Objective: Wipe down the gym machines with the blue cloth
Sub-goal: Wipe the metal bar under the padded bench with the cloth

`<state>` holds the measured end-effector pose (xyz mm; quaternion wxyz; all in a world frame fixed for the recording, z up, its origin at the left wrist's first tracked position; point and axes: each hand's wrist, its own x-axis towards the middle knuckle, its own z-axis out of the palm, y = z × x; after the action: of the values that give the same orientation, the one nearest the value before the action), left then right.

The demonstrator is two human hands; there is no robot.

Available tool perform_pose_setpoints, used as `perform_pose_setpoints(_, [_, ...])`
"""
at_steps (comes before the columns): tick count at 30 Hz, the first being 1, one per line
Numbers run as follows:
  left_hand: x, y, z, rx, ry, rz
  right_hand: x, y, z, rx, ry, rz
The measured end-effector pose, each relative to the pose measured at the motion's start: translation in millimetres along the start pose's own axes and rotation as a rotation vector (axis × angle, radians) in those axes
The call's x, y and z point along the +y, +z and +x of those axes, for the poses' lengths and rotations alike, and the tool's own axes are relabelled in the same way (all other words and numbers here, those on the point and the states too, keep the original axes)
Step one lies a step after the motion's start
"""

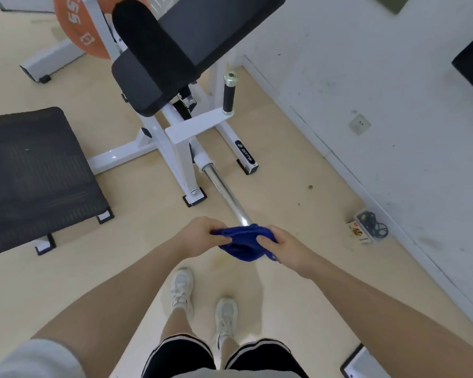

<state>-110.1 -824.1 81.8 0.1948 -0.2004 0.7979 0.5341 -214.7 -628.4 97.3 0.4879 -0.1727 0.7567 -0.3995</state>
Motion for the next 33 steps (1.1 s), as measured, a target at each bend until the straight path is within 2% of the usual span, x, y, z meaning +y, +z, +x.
perform_pose_setpoints(8, [-18.4,-24.1,77.7,-0.039,-0.016,-0.019,2.1,10.8,68.2,0.067,0.122,0.095])
perform_pose_setpoints(13, [-46.6,-12.5,127.4,-0.015,-0.168,-0.171,41.8,12.5,113.3,0.362,0.19,0.231])
perform_pose_setpoints(17, [-84.0,5.1,171.0,0.084,-0.328,-0.224,93.5,-4.3,133.3,0.494,0.241,0.303])
perform_pose_setpoints(19, [-96.9,15.5,190.9,0.105,-0.4,-0.273,112.2,-18.6,139.9,0.544,0.238,0.295])
perform_pose_setpoints(23, [-105.6,42.0,222.7,0.137,-0.494,-0.362,134.7,-40.4,149.1,0.685,0.131,0.104])
perform_pose_setpoints(26, [-112.9,61.6,244.4,0.136,-0.521,-0.334,148.8,-32.3,163.6,0.638,0.098,-0.128])
perform_pose_setpoints(27, [-116.2,67.4,250.4,0.134,-0.532,-0.316,154.6,-21.3,169.8,0.55,0.074,-0.193])
perform_pose_setpoints(30, [-124.2,82.2,261.2,0.136,-0.587,-0.36,173.0,20.3,179.1,0.147,0.02,-0.46])
perform_pose_setpoints(31, [-125.4,84.6,262.6,0.149,-0.595,-0.382,178.9,28.1,180.8,0.124,0.02,-0.523])
perform_pose_setpoints(33, [-126.5,86.5,266.3,0.183,-0.579,-0.404,189.7,28.3,188.2,0.269,0.086,-0.529])
